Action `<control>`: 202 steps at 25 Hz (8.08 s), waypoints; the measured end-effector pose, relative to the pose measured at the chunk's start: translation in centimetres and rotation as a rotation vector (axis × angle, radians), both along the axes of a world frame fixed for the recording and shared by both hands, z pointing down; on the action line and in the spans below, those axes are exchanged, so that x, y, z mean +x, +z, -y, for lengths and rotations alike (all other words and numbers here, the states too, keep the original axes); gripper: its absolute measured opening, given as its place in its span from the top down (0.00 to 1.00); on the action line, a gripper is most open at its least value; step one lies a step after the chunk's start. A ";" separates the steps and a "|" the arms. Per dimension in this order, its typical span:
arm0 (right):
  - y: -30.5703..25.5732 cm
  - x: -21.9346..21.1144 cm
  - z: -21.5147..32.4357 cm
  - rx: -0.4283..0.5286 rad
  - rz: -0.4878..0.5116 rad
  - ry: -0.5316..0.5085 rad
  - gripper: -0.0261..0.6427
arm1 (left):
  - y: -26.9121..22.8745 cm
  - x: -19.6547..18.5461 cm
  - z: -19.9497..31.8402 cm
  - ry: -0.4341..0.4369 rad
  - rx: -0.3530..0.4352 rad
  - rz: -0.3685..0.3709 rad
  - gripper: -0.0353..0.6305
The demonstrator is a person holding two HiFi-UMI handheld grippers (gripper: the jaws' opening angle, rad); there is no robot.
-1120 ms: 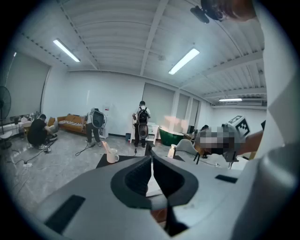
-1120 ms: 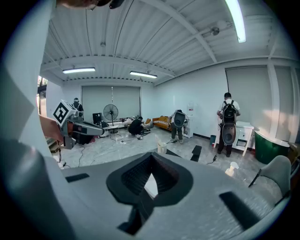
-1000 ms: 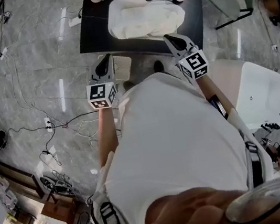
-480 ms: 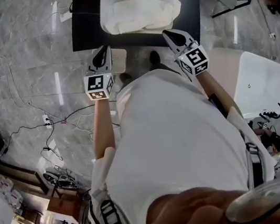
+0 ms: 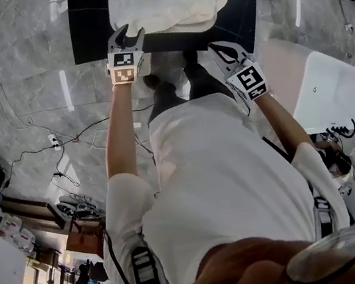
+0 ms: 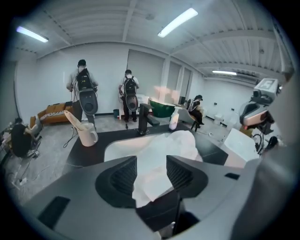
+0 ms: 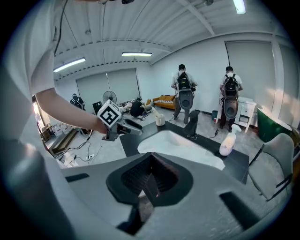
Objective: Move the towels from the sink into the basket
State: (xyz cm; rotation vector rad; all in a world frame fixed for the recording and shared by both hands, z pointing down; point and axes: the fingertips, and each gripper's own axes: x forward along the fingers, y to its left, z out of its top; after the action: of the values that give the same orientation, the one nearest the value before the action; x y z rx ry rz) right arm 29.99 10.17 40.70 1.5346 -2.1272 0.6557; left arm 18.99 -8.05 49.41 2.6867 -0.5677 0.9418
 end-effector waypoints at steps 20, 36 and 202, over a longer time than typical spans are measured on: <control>8.5 3.8 -2.5 -0.149 0.044 -0.020 0.97 | 18.4 5.4 5.5 -0.171 -0.444 0.161 0.61; 6.5 3.1 -3.1 -0.112 0.011 -0.029 0.97 | 5.7 2.7 7.7 -0.305 -0.152 0.057 0.91; -4.5 3.9 3.2 0.085 -0.043 0.117 0.97 | -4.3 4.6 -0.9 0.096 -0.018 -0.026 0.73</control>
State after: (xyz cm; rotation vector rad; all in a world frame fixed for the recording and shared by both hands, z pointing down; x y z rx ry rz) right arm 33.89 7.02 36.25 1.7132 -2.0703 0.5719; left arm 23.62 -7.12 45.15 2.7269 -0.4255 0.9301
